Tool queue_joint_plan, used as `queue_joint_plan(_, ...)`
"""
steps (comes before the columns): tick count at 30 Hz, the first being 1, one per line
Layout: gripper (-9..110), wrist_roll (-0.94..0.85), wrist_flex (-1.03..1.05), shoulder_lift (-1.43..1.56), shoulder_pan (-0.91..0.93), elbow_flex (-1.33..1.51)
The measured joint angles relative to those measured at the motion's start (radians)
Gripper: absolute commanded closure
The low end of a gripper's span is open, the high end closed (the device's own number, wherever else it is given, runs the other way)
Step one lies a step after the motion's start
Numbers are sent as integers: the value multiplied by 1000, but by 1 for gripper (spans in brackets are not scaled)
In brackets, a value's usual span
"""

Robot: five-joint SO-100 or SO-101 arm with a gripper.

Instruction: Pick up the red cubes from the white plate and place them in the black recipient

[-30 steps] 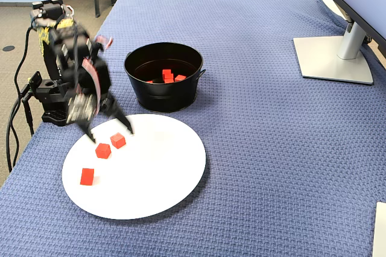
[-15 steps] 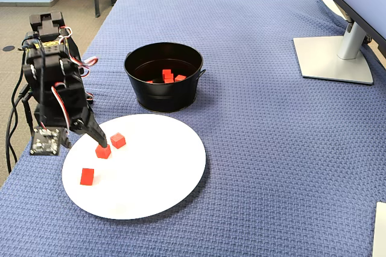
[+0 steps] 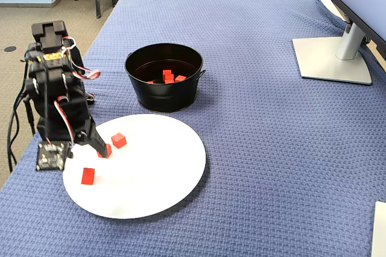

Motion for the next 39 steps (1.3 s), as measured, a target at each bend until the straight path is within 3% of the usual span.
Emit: queue_joint_plan(39,81,12,-123,-227,29,-17)
